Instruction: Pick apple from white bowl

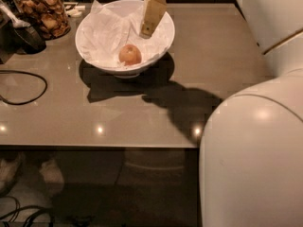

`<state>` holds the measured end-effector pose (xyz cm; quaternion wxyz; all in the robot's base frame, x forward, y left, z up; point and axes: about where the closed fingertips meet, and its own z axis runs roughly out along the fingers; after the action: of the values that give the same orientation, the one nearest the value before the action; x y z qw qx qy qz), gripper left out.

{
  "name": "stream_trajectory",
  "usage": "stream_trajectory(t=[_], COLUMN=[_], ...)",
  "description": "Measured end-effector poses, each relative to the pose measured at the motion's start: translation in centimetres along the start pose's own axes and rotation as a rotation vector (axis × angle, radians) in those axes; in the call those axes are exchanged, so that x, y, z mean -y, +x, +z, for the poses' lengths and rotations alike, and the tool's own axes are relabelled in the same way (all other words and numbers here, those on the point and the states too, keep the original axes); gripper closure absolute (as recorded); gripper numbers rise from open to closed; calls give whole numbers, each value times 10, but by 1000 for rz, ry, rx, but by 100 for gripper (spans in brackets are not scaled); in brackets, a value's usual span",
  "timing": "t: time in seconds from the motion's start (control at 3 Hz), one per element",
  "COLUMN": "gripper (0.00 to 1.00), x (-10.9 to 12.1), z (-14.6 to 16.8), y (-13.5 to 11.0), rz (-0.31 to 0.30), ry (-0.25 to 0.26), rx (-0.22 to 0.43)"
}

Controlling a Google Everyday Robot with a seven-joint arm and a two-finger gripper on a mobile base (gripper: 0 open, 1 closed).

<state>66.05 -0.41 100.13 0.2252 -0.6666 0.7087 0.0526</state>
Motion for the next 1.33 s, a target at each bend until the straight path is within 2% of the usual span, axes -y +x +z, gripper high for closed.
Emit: stream_trajectory(t=[0.33, 1.33], gripper=[40, 40], x=[3, 16], z=[10, 43], y=[-4, -11], rz=[-4, -6], ry=[-14, -50], rx=[-3, -25])
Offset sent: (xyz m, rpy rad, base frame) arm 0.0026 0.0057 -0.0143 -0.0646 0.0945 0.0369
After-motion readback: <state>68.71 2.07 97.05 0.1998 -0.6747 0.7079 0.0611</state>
